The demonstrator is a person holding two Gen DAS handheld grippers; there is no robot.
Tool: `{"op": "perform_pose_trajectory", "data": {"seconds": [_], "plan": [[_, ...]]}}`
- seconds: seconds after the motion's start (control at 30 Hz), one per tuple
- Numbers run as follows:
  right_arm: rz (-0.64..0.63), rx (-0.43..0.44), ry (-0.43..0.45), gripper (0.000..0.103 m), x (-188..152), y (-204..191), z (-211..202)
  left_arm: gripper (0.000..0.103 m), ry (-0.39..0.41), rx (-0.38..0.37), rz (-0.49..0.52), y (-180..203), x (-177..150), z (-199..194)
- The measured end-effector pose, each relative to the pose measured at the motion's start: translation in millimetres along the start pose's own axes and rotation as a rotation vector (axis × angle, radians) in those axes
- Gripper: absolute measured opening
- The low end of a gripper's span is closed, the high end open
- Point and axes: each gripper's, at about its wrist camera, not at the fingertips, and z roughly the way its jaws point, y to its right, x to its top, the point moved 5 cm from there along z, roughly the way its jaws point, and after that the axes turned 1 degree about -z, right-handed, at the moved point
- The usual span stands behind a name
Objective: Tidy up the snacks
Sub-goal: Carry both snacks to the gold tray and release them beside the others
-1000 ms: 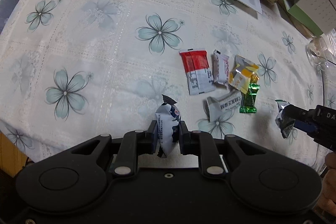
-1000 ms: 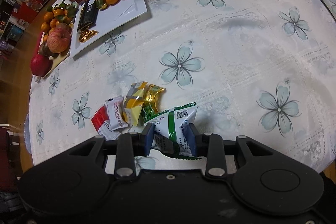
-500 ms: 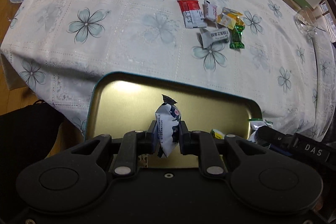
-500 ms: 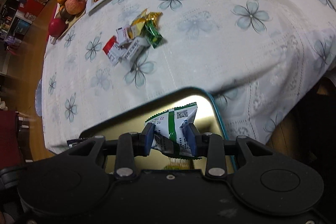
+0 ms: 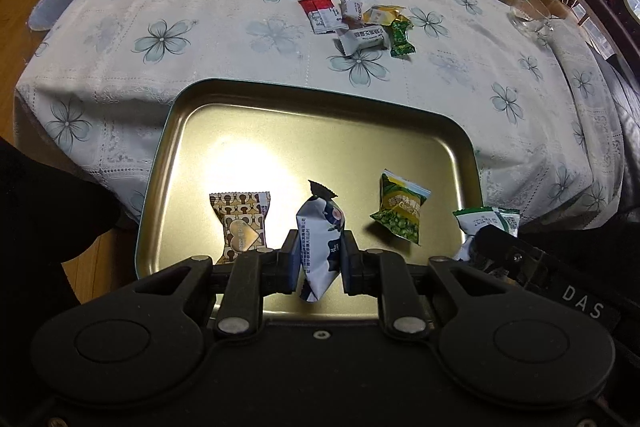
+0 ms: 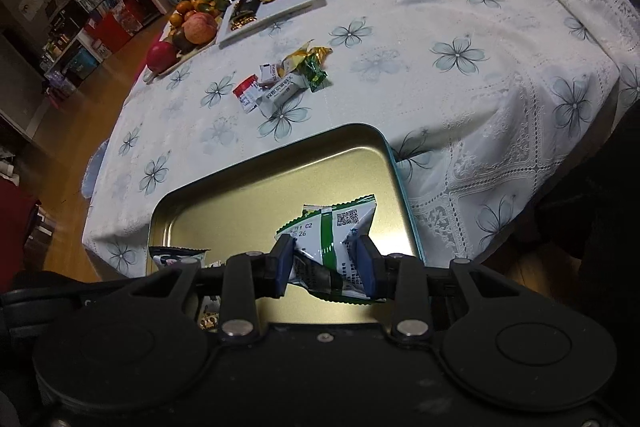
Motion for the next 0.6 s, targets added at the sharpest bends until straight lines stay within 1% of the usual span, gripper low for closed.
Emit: {"op": "perform_pose_trajectory", "data": {"seconds": [0.07, 0.17, 0.2, 0.27, 0.33, 0.37, 0.47, 0.53, 0.6], "plan": [[-0.017, 0.002, 0.035, 0.036, -11.7, 1.7, -5.1, 0.026, 0.022, -0.014, 0.004, -1.2, -8.8, -0.2], [-0.042, 0.013, 0.05, 0.036, -25.2, 1.2, -5.9, 0.026, 0.052, -0.036, 0.014, -5.3, -21.1, 3.3], [-0.05, 0.021, 0.05, 0.036, -27.6, -0.1, -5.6, 0.026, 0.066, -0.026, 0.021, -6.7, -24.6, 4.9], [-0.047, 0.025, 0.055, 0.036, -30.6, -1.9, -5.3, 0.026, 0.119, -0.005, 0.049, -10.0, -32.6, 7.2], [-0.041, 0.037, 0.06, 0.036, -31.0, -1.7, -6.2, 0.026, 0.136, 0.027, 0.066, -13.3, -38.9, 10.3], [-0.034, 0.042, 0.062, 0.036, -30.9, -0.9, -6.8, 0.026, 0.137, 0.025, 0.066, -13.3, -40.3, 10.8], [-0.003, 0.054, 0.055, 0.036, -29.8, 2.7, -6.2, 0.026, 0.153, -0.025, 0.068, -11.8, -39.9, 7.2], [0.016, 0.051, 0.043, 0.036, -30.0, 5.7, -3.3, 0.026, 0.167, -0.037, 0.059, -13.5, -39.7, 4.6], [0.027, 0.044, 0.032, 0.036, -31.1, 8.6, -0.8, 0.026, 0.157, -0.043, 0.041, -17.1, -40.2, 7.0]]}}
